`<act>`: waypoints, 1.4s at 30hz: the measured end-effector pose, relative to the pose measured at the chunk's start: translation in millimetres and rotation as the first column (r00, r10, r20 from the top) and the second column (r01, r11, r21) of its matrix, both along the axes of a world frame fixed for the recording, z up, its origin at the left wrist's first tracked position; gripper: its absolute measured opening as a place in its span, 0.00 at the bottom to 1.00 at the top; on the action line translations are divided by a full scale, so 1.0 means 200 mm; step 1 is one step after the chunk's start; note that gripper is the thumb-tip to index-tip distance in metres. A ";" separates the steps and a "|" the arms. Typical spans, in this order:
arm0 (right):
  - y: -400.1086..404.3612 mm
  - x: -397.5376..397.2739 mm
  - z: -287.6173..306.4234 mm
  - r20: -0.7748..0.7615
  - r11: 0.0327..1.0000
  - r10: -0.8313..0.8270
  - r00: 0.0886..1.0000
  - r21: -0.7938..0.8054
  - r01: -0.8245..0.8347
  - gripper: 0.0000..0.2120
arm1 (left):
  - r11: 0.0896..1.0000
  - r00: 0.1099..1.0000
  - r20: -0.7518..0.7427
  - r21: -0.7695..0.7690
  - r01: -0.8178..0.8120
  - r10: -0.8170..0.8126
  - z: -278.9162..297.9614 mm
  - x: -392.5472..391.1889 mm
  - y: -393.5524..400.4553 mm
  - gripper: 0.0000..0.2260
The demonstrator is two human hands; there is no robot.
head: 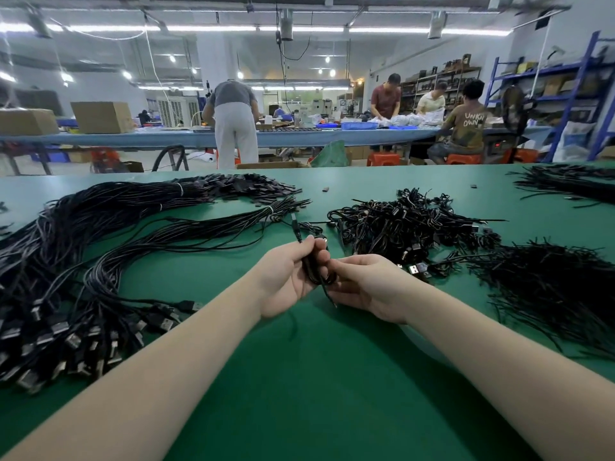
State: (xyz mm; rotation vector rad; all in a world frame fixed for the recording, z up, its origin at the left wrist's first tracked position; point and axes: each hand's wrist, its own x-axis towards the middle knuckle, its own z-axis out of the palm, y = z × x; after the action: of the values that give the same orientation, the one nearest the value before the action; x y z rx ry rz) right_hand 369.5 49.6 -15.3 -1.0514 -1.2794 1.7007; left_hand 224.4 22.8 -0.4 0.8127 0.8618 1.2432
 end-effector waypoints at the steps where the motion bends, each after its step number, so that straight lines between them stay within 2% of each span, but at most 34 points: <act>1: 0.00 0.00 0.00 0.009 1.000 -0.006 1.000 0.015 0.006 0.04 | 1.000 1.000 -0.002 0.007 0.010 -0.010 0.00 0.00 0.00 0.12; 6: -0.01 -0.04 -0.03 0.011 0.989 -0.113 0.993 0.100 0.112 0.06 | 0.996 0.996 -0.077 0.082 -0.037 0.043 -0.02 0.04 0.00 0.14; 8: -0.02 -0.05 -0.04 0.001 0.981 -0.154 0.988 0.124 0.152 0.08 | 0.983 0.967 -0.227 0.163 -0.083 0.119 -0.03 0.06 0.01 0.15; 10: -0.02 -0.05 -0.04 -0.013 0.975 -0.180 0.984 0.132 0.180 0.08 | 0.948 0.853 -0.448 0.281 -0.151 0.268 -0.05 0.07 0.01 0.17; 11: -0.02 -0.05 -0.04 -0.013 0.976 -0.175 0.985 0.133 0.175 0.08 | 0.936 0.820 -0.484 0.308 -0.169 0.307 -0.06 0.07 0.01 0.17; 12: -0.02 -0.04 -0.04 -0.009 0.979 -0.156 0.988 0.131 0.156 0.08 | 0.936 0.827 -0.472 0.306 -0.171 0.305 -0.07 0.06 0.01 0.18; 13: -0.02 -0.04 -0.04 -0.004 0.983 -0.129 0.992 0.128 0.129 0.08 | 0.947 0.874 -0.407 0.281 -0.156 0.265 -0.07 0.05 0.00 0.18; 15: -0.03 -0.03 -0.03 0.001 0.989 -0.074 0.997 0.127 0.073 0.08 | 0.977 0.977 -0.186 0.201 -0.071 0.109 -0.06 0.03 -0.01 0.17; 16: -0.03 -0.03 -0.03 0.003 0.990 -0.054 0.999 0.130 0.053 0.08 | 0.985 0.995 -0.089 0.170 -0.028 0.043 -0.06 0.02 -0.01 0.18; 18: -0.03 -0.03 -0.03 0.005 0.990 -0.034 0.999 0.138 0.033 0.09 | 0.989 1.000 -0.009 0.149 0.014 -0.012 -0.05 0.00 -0.01 0.19; 21: -0.03 -0.02 -0.03 0.024 0.990 0.015 1.000 0.141 -0.018 0.11 | 0.987 0.999 -0.034 0.161 0.018 -0.012 -0.05 0.01 0.00 0.15; 24: -0.03 0.00 -0.01 0.012 0.983 0.137 0.991 0.122 -0.137 0.15 | 0.983 0.995 -0.094 0.182 -0.010 0.028 -0.06 0.02 0.00 0.13; 27: -0.03 0.01 -0.02 0.104 0.954 0.179 0.978 0.226 -0.198 0.15 | 0.977 0.980 -0.195 0.211 -0.002 0.044 -0.08 0.02 0.00 0.13; 29: -0.04 0.00 -0.03 0.312 0.897 0.081 0.947 0.392 -0.206 0.16 | 0.975 0.971 -0.232 0.223 0.003 0.050 -0.08 0.03 0.00 0.13; 31: -0.04 -0.02 -0.03 0.556 0.784 -0.128 0.821 0.564 -0.260 0.14 | 0.970 0.955 -0.285 0.244 -0.016 0.087 -0.07 0.04 -0.01 0.13; 32: -0.04 -0.03 -0.03 0.622 0.729 -0.240 0.745 0.622 -0.284 0.14 | 0.966 0.947 -0.303 0.259 -0.028 0.108 -0.07 0.04 -0.01 0.13; 33: -0.04 -0.03 -0.03 0.646 0.693 -0.320 0.693 0.658 -0.294 0.14 | 0.960 0.941 -0.316 0.277 -0.035 0.125 -0.08 0.05 -0.01 0.13; 35: -0.05 -0.04 -0.03 0.646 0.656 -0.388 0.657 0.695 -0.295 0.15 | 0.950 0.928 -0.343 0.311 -0.031 0.143 -0.09 0.06 -0.01 0.13; 38: -0.06 -0.05 -0.04 0.650 0.649 -0.394 0.649 0.697 -0.304 0.13 | 0.939 0.918 -0.366 0.343 -0.018 0.151 -0.09 0.08 -0.01 0.13; 42: -0.08 -0.06 -0.04 0.671 0.661 -0.407 0.619 0.685 -0.308 0.21 | 0.934 0.923 -0.351 0.357 -0.023 0.157 -0.11 0.10 0.00 0.13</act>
State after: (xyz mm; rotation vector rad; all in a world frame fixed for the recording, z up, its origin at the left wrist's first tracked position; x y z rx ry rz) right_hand 357.4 33.4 -23.6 -1.2910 -2.2163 0.3667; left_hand 244.9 22.7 -22.5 1.3404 1.0081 1.3668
